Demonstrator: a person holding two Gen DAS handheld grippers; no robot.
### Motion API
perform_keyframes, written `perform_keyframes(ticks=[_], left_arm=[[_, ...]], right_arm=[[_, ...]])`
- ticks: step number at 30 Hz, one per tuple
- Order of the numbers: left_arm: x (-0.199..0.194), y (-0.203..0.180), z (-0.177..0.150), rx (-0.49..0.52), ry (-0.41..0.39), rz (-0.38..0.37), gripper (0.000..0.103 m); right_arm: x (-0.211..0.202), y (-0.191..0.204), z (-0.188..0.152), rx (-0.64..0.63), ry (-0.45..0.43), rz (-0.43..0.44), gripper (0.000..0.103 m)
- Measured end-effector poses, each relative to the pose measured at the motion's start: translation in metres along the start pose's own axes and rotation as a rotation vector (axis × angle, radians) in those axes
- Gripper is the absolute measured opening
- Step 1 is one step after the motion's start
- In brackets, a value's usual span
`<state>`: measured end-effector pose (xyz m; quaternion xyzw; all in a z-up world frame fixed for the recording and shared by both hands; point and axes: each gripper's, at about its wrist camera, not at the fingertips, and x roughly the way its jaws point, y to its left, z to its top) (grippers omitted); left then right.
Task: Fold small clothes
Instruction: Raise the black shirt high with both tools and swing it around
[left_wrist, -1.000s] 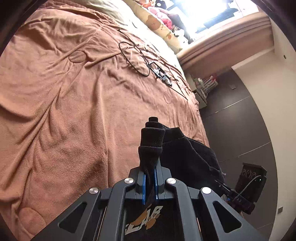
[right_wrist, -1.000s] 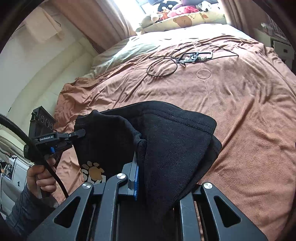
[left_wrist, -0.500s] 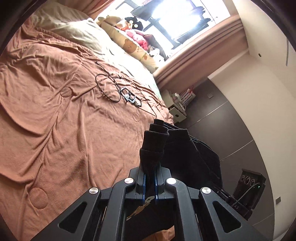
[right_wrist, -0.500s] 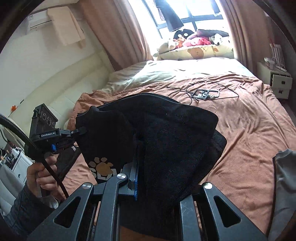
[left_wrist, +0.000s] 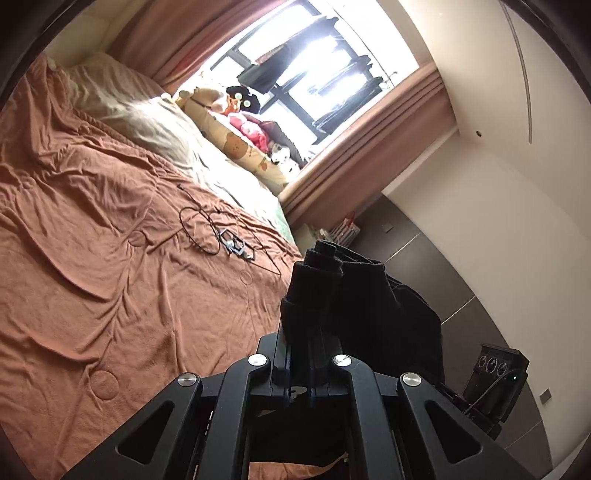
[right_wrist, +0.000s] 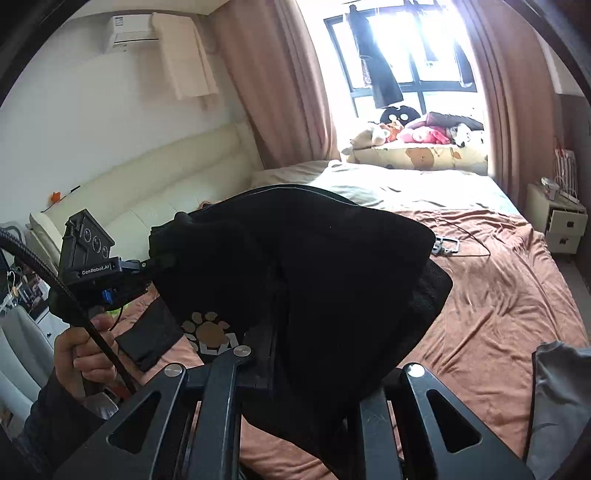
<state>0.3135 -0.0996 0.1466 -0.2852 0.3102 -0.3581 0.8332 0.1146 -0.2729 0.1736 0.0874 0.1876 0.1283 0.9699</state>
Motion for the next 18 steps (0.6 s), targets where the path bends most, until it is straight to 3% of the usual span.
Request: perform_keyframes(ticks=[6,18], left_arm=[[-0.073,-0.01,0.004,0.013,-0.087,0.012,0.006],[-0.213,-0.015,-0.006,0.036,-0.229,0.074,0.006]], right_arm=[[-0.014,0.048,-0.007,-0.043,-0.01,0.041,0.011],[-0.013,0.091,-0.017,-0.144,-0.017,0.138,0.011]])
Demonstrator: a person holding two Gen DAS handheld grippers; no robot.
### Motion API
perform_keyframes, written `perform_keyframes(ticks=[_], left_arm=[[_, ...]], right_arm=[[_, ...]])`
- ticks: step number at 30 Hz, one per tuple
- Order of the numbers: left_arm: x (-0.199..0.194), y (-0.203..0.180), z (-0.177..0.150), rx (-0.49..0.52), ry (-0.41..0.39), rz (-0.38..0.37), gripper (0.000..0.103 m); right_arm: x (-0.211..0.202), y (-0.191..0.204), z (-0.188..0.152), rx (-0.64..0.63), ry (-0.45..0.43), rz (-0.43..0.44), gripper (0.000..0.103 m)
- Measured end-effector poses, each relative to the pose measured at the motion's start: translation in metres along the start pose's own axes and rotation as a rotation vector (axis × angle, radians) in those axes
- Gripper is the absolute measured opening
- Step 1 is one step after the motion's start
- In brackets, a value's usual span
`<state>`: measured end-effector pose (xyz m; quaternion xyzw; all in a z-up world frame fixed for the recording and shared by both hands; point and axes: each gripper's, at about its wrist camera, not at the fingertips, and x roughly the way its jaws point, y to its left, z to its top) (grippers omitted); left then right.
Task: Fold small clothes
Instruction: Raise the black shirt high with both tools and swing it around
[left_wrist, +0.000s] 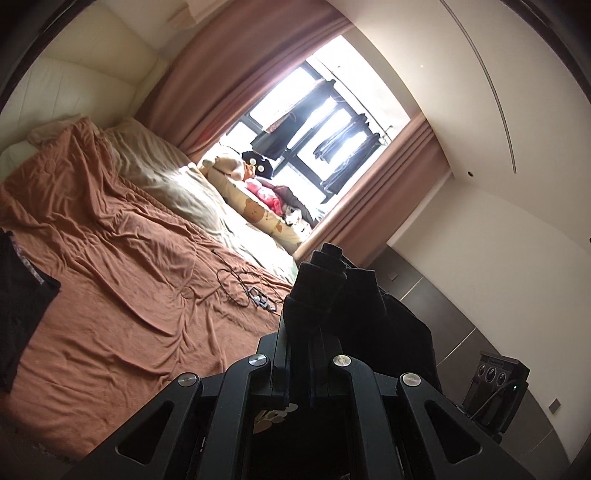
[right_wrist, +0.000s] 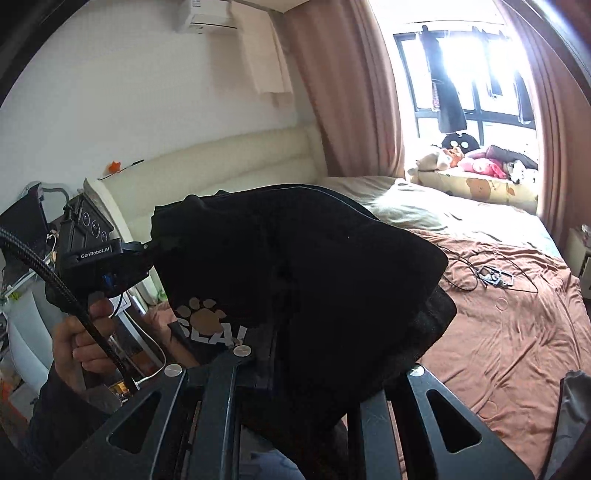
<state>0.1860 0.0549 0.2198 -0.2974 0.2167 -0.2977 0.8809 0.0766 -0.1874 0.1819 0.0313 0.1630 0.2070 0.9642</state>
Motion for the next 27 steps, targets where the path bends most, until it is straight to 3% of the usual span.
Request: perform_keyframes(ticks=[14,20,27], left_arm=[[-0.142,0.018,0.012,0.002,-0.151,0.058,0.006],[-0.197,0.043,0.014,-0.025,-0.223,0.052,0.006],[-0.244,0.077,0.02,-0.056,-0.265,0.109,0.006]], right_arm=[[0.021,0.03,0.014,-0.153,0.003,0.116,0.011],[0.035,0.042,0.021,-0.205,0.019,0.172,0.011],[0.064,0.046,0.025,-0.237,0.049,0.235,0.011]])
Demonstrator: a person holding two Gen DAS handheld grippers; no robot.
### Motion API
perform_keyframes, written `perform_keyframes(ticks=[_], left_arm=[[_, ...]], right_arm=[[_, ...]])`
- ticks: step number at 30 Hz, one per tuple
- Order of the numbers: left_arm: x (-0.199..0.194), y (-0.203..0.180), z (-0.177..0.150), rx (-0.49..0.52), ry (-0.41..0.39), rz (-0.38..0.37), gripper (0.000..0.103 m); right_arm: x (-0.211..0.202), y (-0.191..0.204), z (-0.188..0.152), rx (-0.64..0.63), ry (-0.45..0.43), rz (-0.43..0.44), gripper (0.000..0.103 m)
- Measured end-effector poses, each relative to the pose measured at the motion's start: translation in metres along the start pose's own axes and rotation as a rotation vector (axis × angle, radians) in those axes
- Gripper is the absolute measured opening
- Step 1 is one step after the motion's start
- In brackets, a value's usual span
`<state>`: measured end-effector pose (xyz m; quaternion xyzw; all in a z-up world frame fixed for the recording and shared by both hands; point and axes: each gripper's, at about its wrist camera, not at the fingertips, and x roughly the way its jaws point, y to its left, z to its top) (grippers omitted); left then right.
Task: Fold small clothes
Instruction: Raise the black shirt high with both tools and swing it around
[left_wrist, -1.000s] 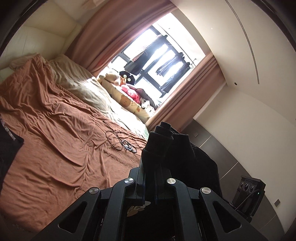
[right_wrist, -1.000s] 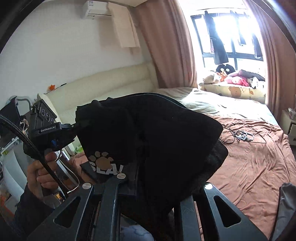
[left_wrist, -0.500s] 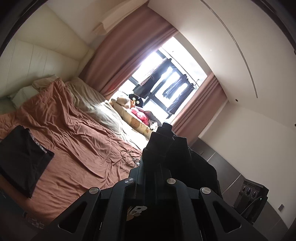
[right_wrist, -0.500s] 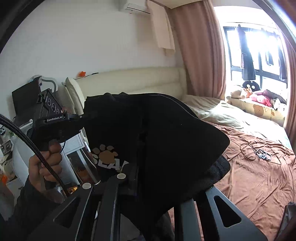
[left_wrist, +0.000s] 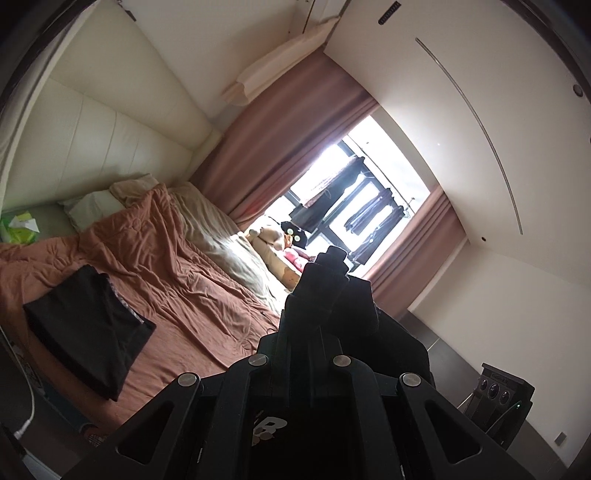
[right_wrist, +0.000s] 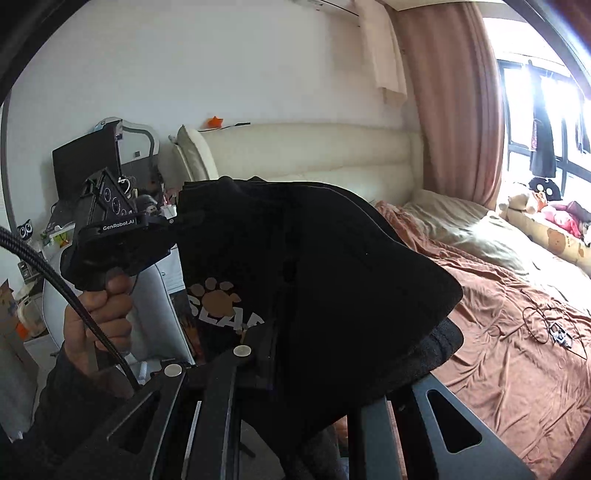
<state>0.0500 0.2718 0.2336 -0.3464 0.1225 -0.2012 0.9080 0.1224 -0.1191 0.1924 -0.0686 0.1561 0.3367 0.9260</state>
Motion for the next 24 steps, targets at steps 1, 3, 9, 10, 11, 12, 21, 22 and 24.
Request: perform_keyframes(ticks=[1,3,9,10,11,12,21,22,24], left_arm=[[-0.005,0.005,0.002,0.001,-0.008,0.008,0.006],[-0.016,0.016,0.007,0.004,-0.023,0.025,0.006],[-0.032,0.045,0.03,0.036,-0.042,0.095,0.006],[-0.033,0.05,0.034,0.044,-0.043,0.108,0.006],[-0.034,0.055,0.037,0.056,-0.042,0.127,0.006],[-0.033,0.059,0.041,0.069,-0.04,0.148,0.006],[-0.019,0.109,0.078,0.102,-0.048,0.25,0.006],[-0.016,0.115,0.082,0.105,-0.048,0.256,0.006],[-0.008,0.126,0.091,0.107,-0.042,0.272,0.006]], right_arm=[[0.004,-0.001,0.0,-0.005,0.003,0.01,0.011],[0.012,-0.008,-0.005,-0.008,0.01,0.023,0.011],[0.042,-0.023,-0.007,-0.012,0.007,0.04,0.011],[0.048,-0.026,-0.007,-0.016,0.008,0.046,0.011],[0.054,-0.03,-0.007,-0.019,0.01,0.05,0.011],[0.059,-0.034,-0.007,-0.02,0.011,0.053,0.011],[0.11,-0.087,-0.002,-0.006,-0.001,0.059,0.011],[0.119,-0.094,-0.002,-0.002,-0.002,0.059,0.011],[0.129,-0.11,0.0,0.002,-0.008,0.052,0.011]])
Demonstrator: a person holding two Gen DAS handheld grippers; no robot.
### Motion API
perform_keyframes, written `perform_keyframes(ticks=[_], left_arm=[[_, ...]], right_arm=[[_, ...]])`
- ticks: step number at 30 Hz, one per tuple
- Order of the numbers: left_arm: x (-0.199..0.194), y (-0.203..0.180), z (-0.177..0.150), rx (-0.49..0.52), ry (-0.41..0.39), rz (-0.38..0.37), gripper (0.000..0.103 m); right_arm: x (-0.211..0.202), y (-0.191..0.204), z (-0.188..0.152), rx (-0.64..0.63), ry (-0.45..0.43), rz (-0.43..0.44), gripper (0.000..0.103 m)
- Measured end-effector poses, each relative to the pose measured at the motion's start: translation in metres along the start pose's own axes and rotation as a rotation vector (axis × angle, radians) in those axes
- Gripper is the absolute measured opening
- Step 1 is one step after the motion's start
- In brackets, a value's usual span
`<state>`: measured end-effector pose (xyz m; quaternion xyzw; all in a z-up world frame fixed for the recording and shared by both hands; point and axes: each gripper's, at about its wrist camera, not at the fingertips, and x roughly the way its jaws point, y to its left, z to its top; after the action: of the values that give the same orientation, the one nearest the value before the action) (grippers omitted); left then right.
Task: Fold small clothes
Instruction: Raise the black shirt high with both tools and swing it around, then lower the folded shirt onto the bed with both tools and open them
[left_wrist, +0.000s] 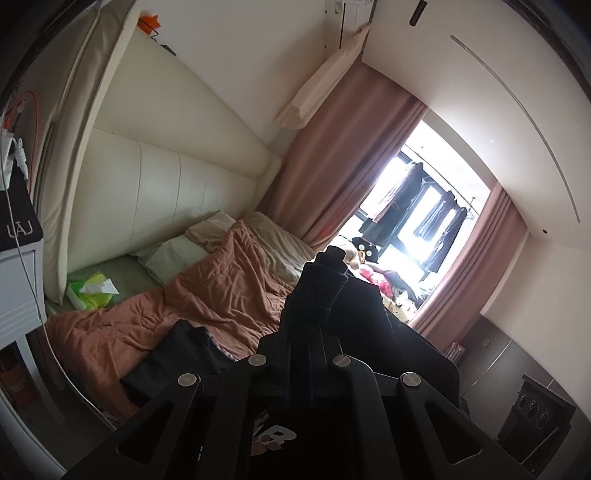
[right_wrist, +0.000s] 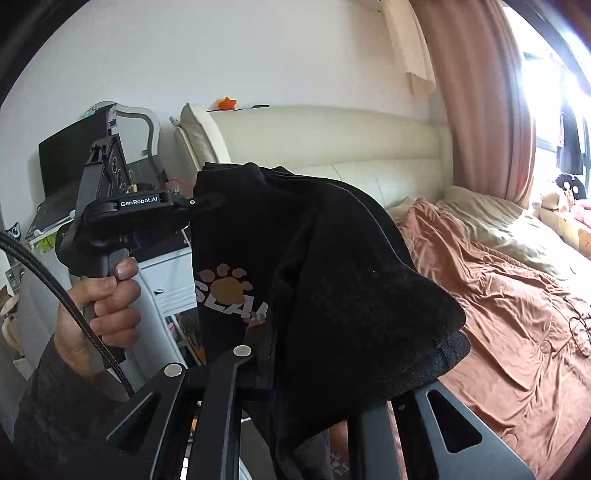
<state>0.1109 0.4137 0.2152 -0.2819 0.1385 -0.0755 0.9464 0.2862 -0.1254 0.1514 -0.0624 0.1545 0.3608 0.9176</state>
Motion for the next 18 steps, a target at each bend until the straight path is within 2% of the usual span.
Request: perform_keyframes(ticks=[7,12,18], left_arm=[[0.037,0.029,0.026,-0.013,0.012,0.035,0.006],[0.058,0.042,0.044,-0.022,0.006,0.047,0.006],[0.084,0.06,0.055,-0.018,0.035,0.097,0.006]], right_arm=[[0.037,-0.048,0.009,-0.01,0.017,0.052,0.011],[0.062,-0.067,0.009,-0.022,0.03,0.09,0.011],[0.086,-0.1,0.004,-0.003,0.064,0.124,0.011]])
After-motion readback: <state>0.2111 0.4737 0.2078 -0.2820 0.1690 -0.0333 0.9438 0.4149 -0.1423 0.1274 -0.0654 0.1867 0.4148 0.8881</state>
